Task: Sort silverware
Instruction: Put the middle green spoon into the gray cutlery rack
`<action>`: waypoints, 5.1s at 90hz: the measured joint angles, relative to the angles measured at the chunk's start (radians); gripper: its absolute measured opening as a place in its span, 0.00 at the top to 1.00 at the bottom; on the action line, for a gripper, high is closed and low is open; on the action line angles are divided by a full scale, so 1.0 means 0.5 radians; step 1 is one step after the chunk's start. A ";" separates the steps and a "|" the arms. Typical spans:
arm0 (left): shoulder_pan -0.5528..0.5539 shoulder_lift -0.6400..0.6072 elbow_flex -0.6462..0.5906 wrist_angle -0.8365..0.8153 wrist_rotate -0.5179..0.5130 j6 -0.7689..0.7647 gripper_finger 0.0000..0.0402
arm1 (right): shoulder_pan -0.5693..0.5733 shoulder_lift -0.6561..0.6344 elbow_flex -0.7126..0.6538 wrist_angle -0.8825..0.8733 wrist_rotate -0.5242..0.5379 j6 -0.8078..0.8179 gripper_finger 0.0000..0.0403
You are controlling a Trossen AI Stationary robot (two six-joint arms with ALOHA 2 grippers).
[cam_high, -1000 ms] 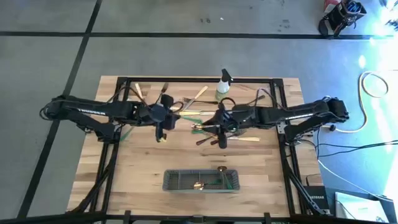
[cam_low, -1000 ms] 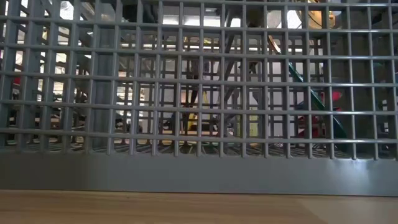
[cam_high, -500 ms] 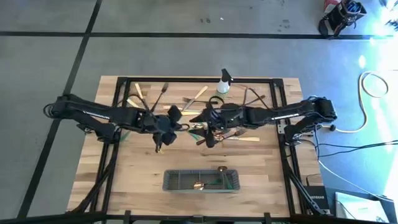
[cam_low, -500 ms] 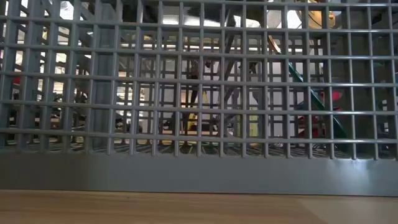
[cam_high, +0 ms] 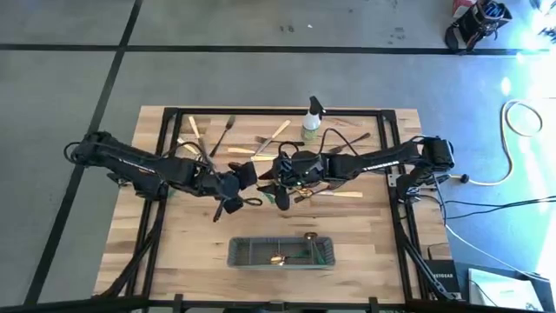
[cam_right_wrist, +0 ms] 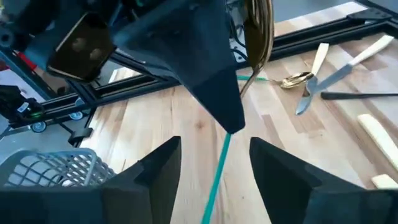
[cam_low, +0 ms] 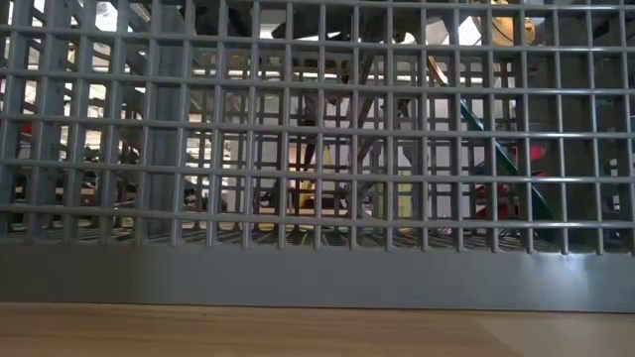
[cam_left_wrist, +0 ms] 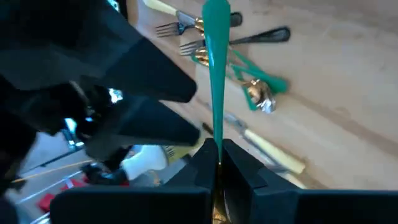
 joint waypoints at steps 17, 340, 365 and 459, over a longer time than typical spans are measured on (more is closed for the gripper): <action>-0.058 0.001 0.000 0.093 -0.138 0.163 1.00 | 0.000 0.001 0.000 -0.001 0.000 0.042 0.61; 0.136 -0.345 -0.024 0.617 0.101 -1.380 0.55 | 1.534 -0.864 -0.578 -0.291 1.408 0.837 1.00; 0.189 -0.345 -0.024 0.632 0.164 -1.378 0.55 | 1.456 -0.809 -0.578 -0.355 1.358 0.876 1.00; 0.209 -0.345 -0.024 0.578 0.233 -1.418 0.55 | 1.455 -0.590 -0.703 -0.360 1.150 1.013 1.00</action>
